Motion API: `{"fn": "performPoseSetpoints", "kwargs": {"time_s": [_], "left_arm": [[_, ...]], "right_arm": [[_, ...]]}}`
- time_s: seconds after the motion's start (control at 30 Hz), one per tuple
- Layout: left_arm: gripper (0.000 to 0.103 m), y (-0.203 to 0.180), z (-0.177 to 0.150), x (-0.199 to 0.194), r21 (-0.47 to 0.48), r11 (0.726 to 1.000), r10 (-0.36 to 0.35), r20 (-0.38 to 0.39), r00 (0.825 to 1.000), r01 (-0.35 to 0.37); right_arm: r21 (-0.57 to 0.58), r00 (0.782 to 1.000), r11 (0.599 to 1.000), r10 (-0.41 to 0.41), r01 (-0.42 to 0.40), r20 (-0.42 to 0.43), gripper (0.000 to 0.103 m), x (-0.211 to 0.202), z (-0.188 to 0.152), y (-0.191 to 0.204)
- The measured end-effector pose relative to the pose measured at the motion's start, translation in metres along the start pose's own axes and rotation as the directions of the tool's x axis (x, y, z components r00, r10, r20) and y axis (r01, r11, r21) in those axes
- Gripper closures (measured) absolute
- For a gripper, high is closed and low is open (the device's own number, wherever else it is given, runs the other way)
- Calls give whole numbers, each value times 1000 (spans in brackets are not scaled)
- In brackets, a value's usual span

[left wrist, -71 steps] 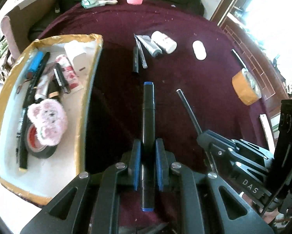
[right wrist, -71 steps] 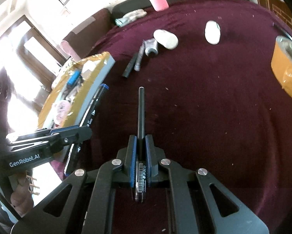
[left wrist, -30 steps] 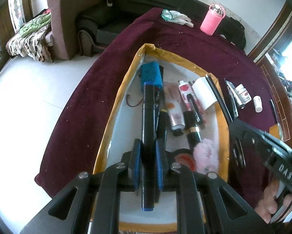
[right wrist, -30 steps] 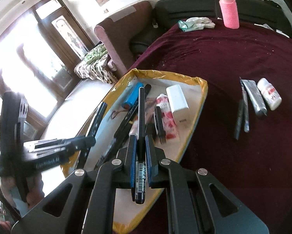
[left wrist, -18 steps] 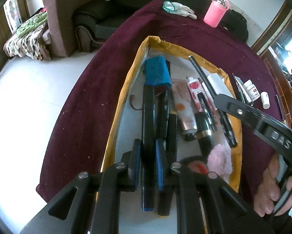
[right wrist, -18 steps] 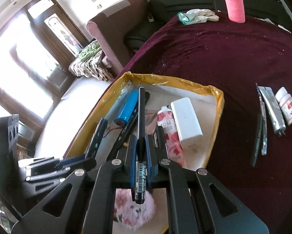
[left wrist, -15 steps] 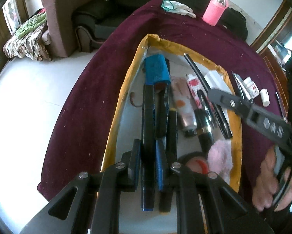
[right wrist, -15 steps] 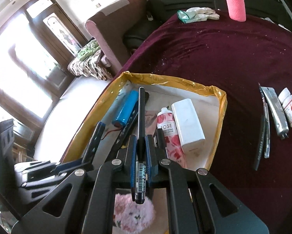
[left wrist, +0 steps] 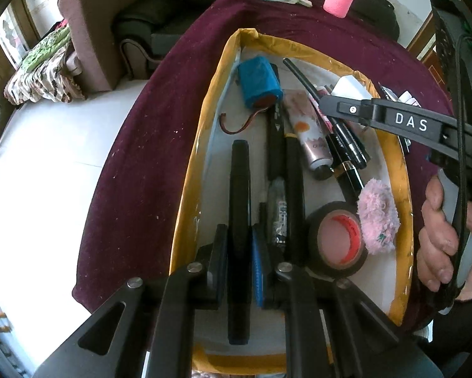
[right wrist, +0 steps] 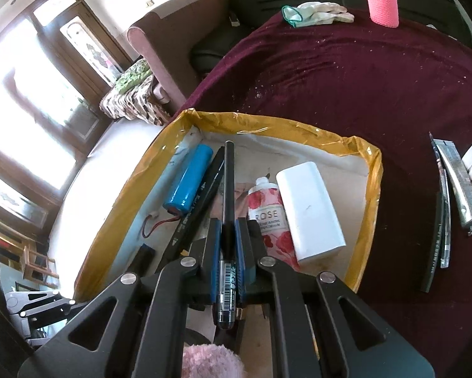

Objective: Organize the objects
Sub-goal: 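Release pen into tray with left tool while right tool releases marker there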

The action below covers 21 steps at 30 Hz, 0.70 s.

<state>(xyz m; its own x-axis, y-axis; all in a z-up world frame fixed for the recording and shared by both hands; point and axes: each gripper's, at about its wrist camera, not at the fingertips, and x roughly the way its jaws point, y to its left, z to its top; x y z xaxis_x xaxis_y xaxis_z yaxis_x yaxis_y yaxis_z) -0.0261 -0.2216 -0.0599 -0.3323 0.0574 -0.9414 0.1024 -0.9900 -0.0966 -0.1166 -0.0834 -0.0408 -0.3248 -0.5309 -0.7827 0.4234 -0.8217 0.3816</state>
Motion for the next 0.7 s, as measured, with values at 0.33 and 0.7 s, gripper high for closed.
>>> {"fn": "performPoseSetpoints", "kwargs": {"time_s": [0.33,0.7], "left_arm": [[90,5,3,-3,-63,997,-31,28,999,33],[61,-34,-13,-55,-17,982,-181,214,960,189]], "right_arm": [[41,999,998,42,-41,-29,95,3,-5,-4],[16,986,991,127,-130,106,73,-83,-40,-27]]}}
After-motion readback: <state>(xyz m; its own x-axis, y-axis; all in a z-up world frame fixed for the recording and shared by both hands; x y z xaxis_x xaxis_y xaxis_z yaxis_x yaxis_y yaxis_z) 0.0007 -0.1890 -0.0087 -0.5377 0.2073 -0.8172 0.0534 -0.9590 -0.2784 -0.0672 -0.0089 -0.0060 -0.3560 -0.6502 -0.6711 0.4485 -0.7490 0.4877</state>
